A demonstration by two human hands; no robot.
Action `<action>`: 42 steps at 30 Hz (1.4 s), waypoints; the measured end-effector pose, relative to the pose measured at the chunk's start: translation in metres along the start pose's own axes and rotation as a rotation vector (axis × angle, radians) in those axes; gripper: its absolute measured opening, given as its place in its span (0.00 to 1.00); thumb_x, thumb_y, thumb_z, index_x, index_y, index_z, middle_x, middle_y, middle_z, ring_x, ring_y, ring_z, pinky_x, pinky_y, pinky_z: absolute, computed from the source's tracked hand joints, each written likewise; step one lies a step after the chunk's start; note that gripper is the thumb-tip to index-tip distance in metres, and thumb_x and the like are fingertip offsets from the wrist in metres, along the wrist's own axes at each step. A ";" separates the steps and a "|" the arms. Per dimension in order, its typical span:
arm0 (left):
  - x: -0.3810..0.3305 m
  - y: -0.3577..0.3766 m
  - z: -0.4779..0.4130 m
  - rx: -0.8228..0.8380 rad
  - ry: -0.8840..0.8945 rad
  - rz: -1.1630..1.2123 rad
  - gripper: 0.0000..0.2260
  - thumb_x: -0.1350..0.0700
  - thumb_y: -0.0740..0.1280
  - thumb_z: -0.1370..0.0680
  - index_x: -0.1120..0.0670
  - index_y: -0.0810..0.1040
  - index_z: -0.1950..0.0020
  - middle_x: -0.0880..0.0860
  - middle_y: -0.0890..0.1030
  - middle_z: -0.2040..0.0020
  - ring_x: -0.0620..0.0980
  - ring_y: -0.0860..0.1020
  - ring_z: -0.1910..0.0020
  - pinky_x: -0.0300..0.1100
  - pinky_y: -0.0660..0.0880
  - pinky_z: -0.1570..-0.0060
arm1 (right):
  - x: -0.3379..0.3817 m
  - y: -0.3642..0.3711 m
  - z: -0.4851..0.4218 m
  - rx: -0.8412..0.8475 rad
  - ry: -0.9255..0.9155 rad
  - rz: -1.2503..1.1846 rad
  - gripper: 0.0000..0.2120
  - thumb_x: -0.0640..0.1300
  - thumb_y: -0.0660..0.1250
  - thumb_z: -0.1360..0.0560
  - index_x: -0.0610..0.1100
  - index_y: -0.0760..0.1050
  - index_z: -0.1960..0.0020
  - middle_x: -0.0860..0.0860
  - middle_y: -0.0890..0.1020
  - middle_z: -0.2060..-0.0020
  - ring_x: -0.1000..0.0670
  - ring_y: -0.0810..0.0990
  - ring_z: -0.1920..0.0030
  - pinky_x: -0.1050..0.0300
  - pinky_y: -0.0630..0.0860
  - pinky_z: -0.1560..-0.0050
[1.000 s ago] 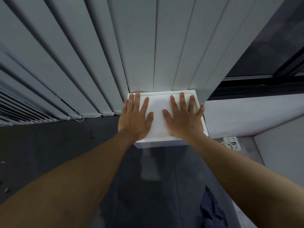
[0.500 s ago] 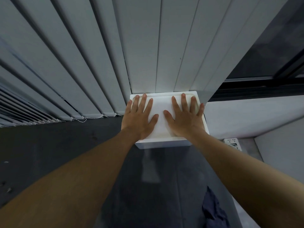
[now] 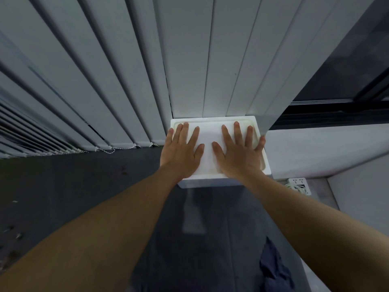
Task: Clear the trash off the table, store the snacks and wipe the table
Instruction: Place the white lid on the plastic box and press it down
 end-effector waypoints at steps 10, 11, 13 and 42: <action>-0.001 -0.002 0.018 -0.019 -0.054 0.063 0.29 0.38 0.42 0.17 0.48 0.45 0.18 0.57 0.45 0.18 0.56 0.43 0.19 0.51 0.41 0.21 | 0.002 -0.005 0.001 -0.056 0.003 -0.094 0.37 0.71 0.37 0.24 0.53 0.49 0.21 0.45 0.50 0.20 0.39 0.49 0.21 0.36 0.43 0.23; -0.001 0.000 0.019 -0.018 -0.057 0.077 0.29 0.38 0.42 0.17 0.48 0.44 0.18 0.58 0.42 0.18 0.57 0.41 0.19 0.51 0.40 0.21 | 0.002 -0.005 0.001 -0.055 0.002 -0.085 0.37 0.70 0.36 0.24 0.53 0.49 0.21 0.45 0.50 0.20 0.39 0.49 0.21 0.36 0.43 0.23; 0.001 0.003 0.015 0.002 -0.042 0.103 0.29 0.39 0.42 0.17 0.49 0.43 0.18 0.59 0.39 0.18 0.57 0.39 0.19 0.52 0.39 0.21 | 0.001 -0.003 0.000 -0.031 -0.007 -0.055 0.37 0.70 0.36 0.24 0.53 0.46 0.20 0.45 0.49 0.20 0.38 0.48 0.21 0.36 0.42 0.23; 0.045 -0.040 0.082 0.069 -0.042 0.180 0.29 0.40 0.50 0.16 0.50 0.49 0.18 0.55 0.51 0.18 0.59 0.48 0.19 0.56 0.47 0.21 | 0.047 -0.036 0.038 0.131 -0.162 -0.182 0.36 0.72 0.45 0.24 0.56 0.51 0.22 0.50 0.49 0.20 0.39 0.50 0.21 0.29 0.44 0.27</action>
Point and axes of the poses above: each hand's wrist, its own z-axis away from the middle knuckle, its own y-axis out of the palm, x = y × z, the point moved 3 cm from there along -z, towards the middle knuckle
